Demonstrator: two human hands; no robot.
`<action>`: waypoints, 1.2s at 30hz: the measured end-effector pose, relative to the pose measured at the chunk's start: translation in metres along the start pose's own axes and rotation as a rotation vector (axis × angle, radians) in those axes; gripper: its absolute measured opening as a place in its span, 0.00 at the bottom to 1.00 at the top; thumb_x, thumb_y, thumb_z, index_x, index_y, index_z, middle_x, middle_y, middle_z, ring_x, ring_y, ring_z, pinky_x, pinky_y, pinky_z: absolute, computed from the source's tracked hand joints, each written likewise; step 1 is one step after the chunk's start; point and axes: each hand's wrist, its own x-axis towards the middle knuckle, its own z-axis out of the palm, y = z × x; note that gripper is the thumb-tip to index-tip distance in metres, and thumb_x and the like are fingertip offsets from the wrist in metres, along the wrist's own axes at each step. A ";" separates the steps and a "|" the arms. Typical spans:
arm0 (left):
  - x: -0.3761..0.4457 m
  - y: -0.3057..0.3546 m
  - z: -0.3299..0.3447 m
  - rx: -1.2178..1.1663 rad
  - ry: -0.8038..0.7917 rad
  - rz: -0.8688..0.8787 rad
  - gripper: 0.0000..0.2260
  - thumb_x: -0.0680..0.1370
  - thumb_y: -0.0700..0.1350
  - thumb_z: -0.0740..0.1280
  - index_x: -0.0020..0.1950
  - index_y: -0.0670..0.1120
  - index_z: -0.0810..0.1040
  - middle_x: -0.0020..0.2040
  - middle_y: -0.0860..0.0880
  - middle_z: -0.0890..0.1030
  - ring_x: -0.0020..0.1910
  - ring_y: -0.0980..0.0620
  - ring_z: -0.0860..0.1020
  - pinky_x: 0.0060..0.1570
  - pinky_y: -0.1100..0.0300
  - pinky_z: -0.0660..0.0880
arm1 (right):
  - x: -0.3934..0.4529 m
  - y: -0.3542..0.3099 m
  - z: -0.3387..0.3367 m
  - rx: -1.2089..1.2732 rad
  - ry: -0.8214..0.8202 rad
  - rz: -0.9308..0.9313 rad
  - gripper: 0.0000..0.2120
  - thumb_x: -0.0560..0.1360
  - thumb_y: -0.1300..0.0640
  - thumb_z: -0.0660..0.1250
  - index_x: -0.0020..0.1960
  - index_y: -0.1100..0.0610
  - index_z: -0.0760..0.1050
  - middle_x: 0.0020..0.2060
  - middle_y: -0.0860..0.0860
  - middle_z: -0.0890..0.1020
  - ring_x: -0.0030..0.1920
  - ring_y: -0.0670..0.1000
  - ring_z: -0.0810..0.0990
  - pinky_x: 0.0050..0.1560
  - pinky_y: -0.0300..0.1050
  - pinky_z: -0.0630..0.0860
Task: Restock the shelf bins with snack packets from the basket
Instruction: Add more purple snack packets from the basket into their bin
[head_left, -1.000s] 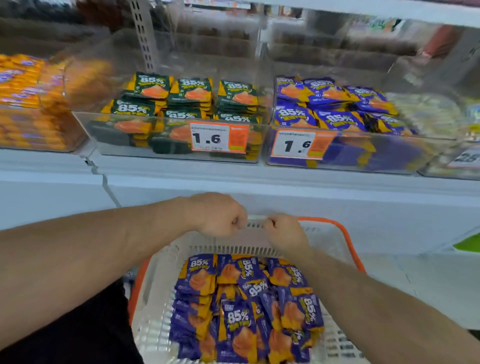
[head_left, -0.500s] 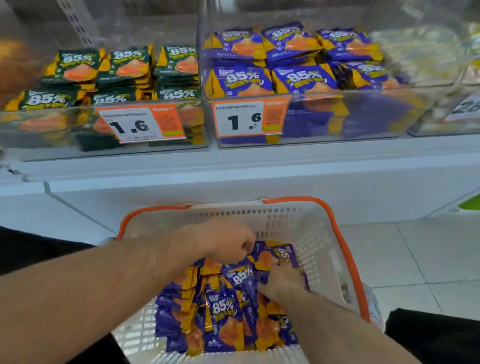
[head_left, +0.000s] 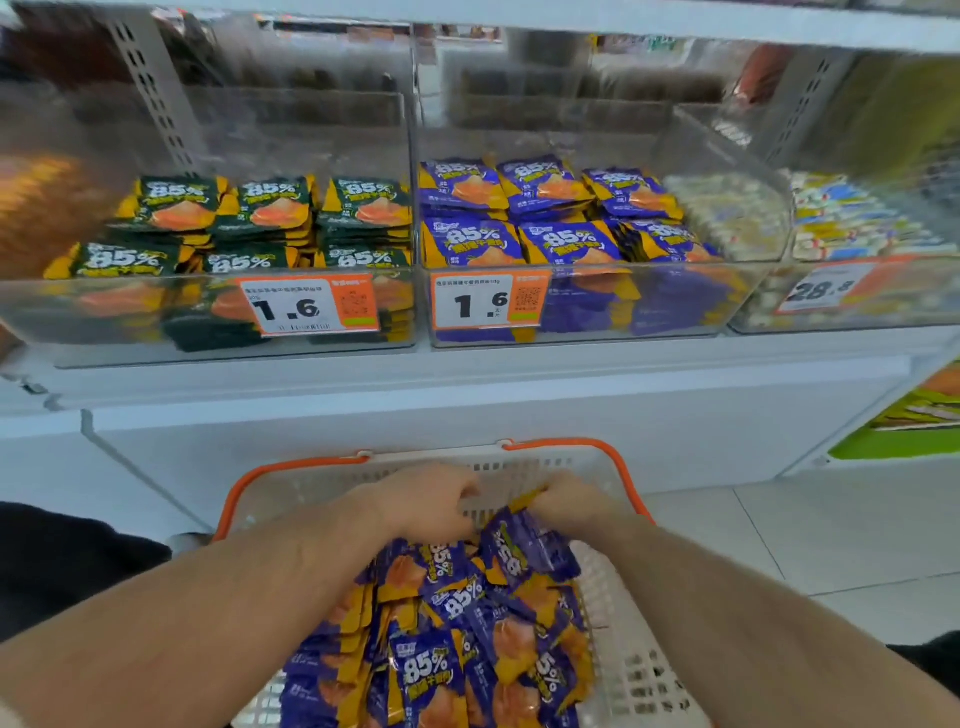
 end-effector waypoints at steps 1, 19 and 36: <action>-0.003 0.003 -0.002 -0.067 0.027 0.020 0.24 0.77 0.55 0.68 0.71 0.52 0.69 0.66 0.49 0.76 0.59 0.54 0.77 0.58 0.61 0.73 | -0.006 -0.012 -0.013 0.077 -0.003 0.016 0.13 0.70 0.67 0.61 0.32 0.53 0.73 0.26 0.47 0.72 0.29 0.49 0.71 0.28 0.39 0.67; -0.032 0.067 -0.104 -0.696 0.409 0.327 0.04 0.75 0.42 0.74 0.45 0.43 0.81 0.42 0.46 0.85 0.40 0.50 0.83 0.42 0.52 0.78 | -0.104 -0.074 -0.169 0.648 -0.146 -0.219 0.12 0.73 0.73 0.65 0.46 0.60 0.82 0.43 0.58 0.86 0.39 0.55 0.85 0.41 0.47 0.82; 0.047 0.061 -0.207 -0.329 0.782 -0.166 0.16 0.80 0.56 0.59 0.59 0.45 0.72 0.59 0.41 0.78 0.61 0.38 0.72 0.60 0.46 0.71 | -0.062 -0.125 -0.264 -0.265 0.925 -0.445 0.09 0.77 0.58 0.65 0.52 0.54 0.84 0.37 0.55 0.82 0.45 0.59 0.80 0.44 0.48 0.73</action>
